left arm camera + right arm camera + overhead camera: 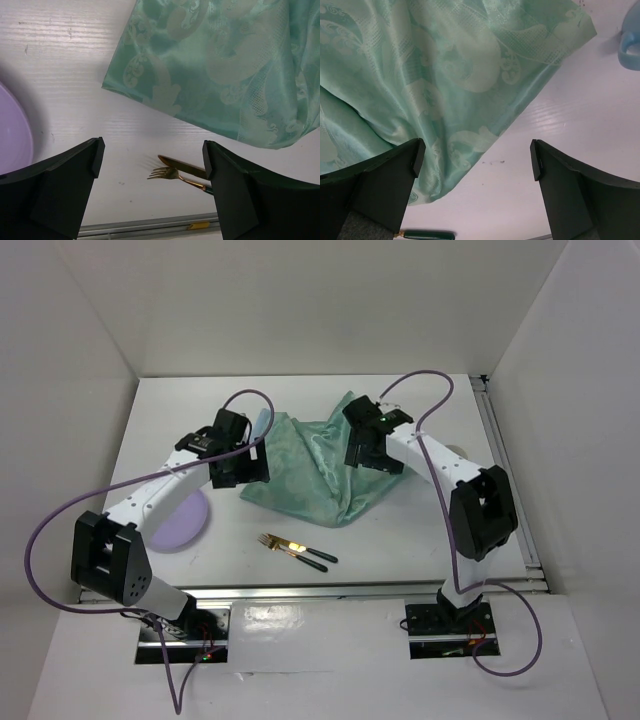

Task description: Set the dinner table for one person

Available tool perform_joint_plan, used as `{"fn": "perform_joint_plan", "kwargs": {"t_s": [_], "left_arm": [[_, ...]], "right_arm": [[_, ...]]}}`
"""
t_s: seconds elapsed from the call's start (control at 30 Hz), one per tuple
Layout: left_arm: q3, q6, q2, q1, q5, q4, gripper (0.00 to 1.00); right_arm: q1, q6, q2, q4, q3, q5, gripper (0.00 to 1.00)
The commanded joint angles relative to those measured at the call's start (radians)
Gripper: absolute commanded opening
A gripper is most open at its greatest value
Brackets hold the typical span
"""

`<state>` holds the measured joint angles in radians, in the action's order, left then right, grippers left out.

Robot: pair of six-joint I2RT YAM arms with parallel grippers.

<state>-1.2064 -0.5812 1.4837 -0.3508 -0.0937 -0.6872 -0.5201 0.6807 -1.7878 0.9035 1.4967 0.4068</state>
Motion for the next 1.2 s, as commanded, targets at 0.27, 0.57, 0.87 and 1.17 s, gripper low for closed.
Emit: {"fn": "perform_joint_plan", "kwargs": {"t_s": [0.27, 0.57, 0.87, 1.17], "left_arm": [[0.015, -0.026, 0.039, -0.002, 0.048, -0.034, 0.99], [0.117, -0.083, -0.017, -0.002, 0.046, -0.005, 0.97], [0.171, -0.206, 0.067, -0.002, 0.097, 0.149, 0.99], [0.088, -0.226, 0.257, 0.016, 0.117, 0.189, 0.97]], "right_arm": [[0.017, 0.026, 0.269, -0.083, -0.223, 0.013, 1.0], [0.078, -0.004, 0.588, -0.281, -0.521, -0.138, 1.0], [0.282, 0.092, 0.542, -0.394, -0.608, -0.276, 1.0], [0.362, 0.123, 0.291, -0.584, -0.587, -0.361, 0.99]]}}
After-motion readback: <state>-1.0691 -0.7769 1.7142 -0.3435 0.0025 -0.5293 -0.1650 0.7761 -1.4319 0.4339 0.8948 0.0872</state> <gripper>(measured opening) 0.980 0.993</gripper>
